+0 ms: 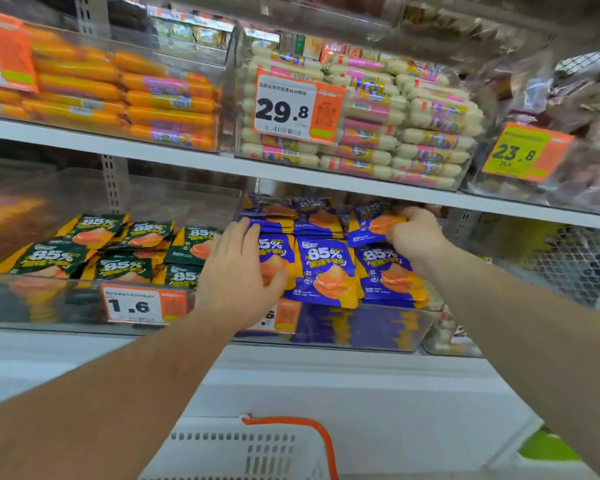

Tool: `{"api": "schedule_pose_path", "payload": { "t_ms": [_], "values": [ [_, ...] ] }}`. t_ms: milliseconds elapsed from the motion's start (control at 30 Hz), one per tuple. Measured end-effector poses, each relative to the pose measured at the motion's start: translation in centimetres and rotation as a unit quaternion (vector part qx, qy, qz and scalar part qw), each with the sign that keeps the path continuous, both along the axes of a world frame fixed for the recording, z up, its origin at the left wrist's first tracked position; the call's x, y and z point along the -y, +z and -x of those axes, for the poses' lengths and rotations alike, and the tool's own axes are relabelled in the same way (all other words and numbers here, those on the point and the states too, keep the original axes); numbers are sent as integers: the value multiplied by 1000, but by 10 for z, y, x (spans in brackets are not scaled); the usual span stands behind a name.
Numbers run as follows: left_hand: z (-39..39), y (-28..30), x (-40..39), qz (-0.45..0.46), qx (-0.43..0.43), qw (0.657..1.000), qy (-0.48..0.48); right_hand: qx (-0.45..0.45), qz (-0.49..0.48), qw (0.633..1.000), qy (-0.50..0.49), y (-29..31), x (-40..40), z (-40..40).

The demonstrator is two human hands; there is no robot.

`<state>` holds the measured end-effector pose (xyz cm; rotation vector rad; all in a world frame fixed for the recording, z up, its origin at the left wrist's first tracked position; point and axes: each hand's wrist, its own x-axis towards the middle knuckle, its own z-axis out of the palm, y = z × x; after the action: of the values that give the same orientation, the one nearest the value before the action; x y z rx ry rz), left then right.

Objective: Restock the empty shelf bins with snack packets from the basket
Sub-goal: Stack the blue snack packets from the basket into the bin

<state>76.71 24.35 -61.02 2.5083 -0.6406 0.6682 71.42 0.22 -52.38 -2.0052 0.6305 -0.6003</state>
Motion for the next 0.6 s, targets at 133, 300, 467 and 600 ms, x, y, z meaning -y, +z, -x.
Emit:
{"api": "schedule_pose_path", "payload": {
  "t_ms": [133, 300, 467, 600],
  "values": [
    [-3, -9, 0, -15, 8, 1000, 12, -27, 56, 996, -56, 1, 9, -29],
    [-4, -12, 4, -13, 17, 999, 25, -195, 269, 941, -68, 3, 8, -46],
    [-5, -13, 5, -13, 15, 999, 43, -187, 322, 922, -102, -14, 25, -71],
    [-4, -13, 6, -20, 7, 999, 38, -198, 322, 918, -120, -22, 33, -80]
  ]
}}
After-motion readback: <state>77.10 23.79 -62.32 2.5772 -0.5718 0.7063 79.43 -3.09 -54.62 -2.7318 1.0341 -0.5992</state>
